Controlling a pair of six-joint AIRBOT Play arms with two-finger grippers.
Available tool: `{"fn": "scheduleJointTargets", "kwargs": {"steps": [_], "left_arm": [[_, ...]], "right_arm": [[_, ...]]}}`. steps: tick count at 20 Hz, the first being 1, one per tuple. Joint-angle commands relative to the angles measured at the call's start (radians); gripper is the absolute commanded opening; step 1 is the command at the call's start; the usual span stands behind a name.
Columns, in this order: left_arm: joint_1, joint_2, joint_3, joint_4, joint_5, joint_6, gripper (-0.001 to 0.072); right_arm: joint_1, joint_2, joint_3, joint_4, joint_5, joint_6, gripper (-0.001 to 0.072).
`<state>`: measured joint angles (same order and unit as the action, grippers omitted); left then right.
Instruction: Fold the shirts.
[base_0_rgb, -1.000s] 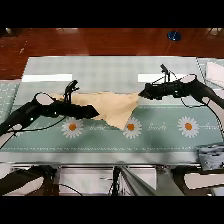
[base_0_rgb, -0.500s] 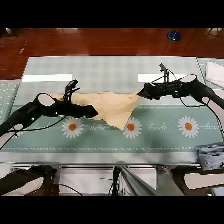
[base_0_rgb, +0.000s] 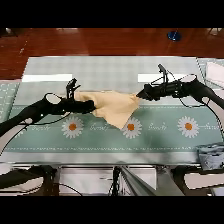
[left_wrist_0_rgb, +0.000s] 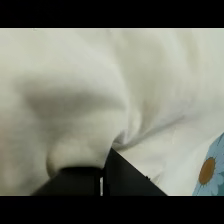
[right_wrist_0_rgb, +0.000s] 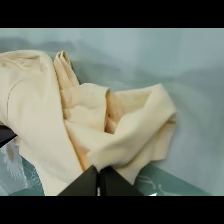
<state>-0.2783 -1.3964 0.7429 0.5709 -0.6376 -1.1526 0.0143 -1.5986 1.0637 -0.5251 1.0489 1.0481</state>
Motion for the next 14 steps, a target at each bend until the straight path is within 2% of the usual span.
{"fn": "scheduleJointTargets", "kwargs": {"steps": [1,4,8,14], "left_arm": [[0.000,-0.012,0.057,-0.036,0.004,0.000,0.0030],[0.000,0.026,0.136,-0.036,-0.075,0.019,0.0029],[0.000,0.163,0.225,-0.010,-0.175,0.033,0.0028],[0.025,0.504,0.257,0.025,-0.237,0.029,0.0027]], "right_arm": [[0.000,0.000,0.000,0.001,0.033,-0.016,0.0016],[-0.001,0.003,0.000,0.001,0.059,-0.018,0.0016],[-0.001,0.068,0.001,0.004,0.169,-0.060,0.0015],[-0.001,0.411,0.039,0.000,0.172,-0.058,0.0015]]}}
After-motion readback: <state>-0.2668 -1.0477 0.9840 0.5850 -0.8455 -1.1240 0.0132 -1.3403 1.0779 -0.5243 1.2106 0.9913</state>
